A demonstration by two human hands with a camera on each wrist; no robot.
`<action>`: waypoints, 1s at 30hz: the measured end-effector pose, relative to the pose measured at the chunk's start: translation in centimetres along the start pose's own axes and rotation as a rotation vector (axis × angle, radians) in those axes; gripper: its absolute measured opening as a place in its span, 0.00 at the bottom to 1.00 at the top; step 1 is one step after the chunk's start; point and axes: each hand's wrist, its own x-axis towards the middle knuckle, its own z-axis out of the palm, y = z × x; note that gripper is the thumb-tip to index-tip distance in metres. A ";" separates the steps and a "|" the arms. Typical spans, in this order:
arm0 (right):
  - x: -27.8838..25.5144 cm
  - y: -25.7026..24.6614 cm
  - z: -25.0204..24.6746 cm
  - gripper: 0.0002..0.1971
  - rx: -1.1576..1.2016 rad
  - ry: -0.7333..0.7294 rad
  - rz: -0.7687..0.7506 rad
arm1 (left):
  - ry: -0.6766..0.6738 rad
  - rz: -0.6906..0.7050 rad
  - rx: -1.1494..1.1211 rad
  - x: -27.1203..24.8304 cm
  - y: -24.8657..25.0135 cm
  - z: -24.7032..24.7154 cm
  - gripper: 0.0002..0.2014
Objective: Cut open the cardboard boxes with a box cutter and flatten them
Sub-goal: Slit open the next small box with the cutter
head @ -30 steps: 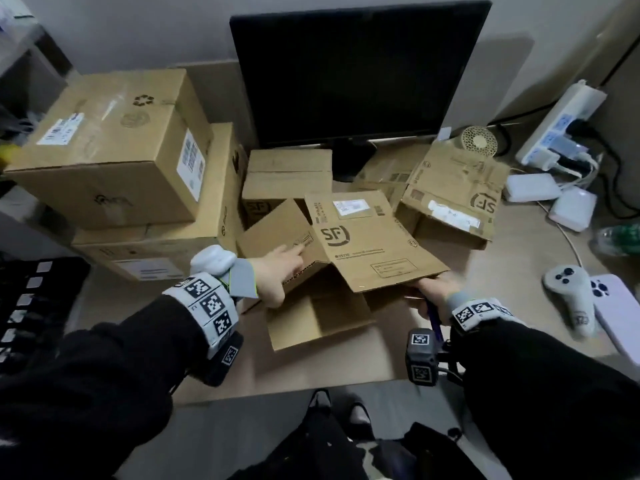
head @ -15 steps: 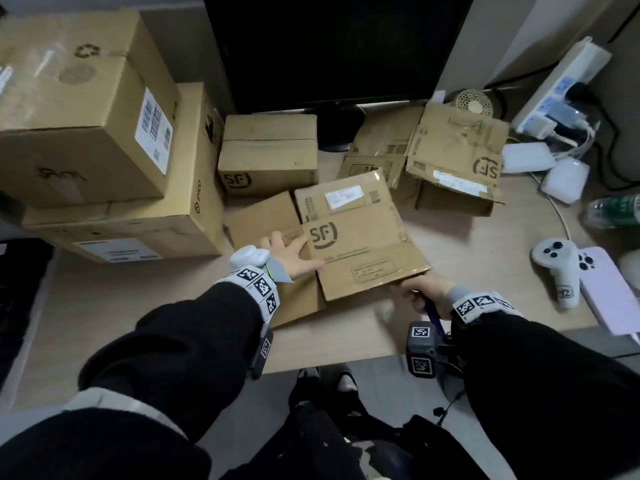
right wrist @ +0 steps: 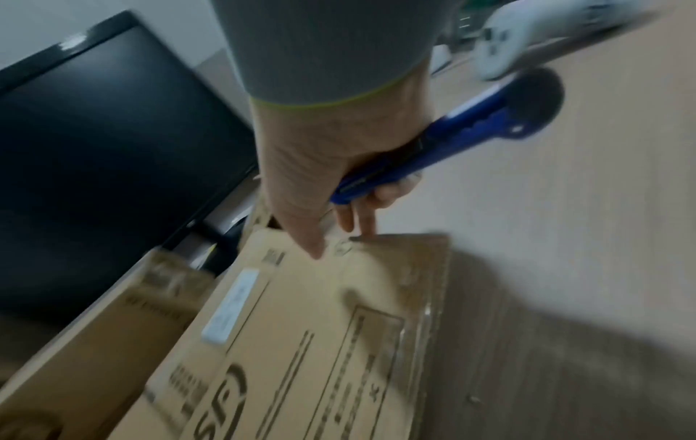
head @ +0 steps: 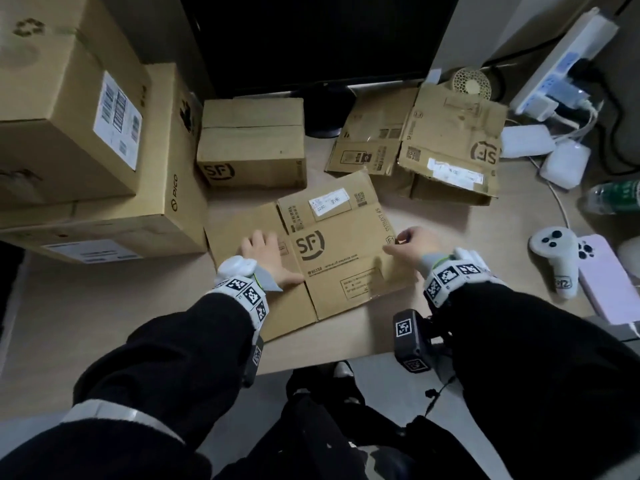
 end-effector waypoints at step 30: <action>-2.2 0.3 -6.6 0.07 0.322 -0.039 -0.167 | 0.309 -0.212 -0.819 -3.3 -1.6 -7.1 0.65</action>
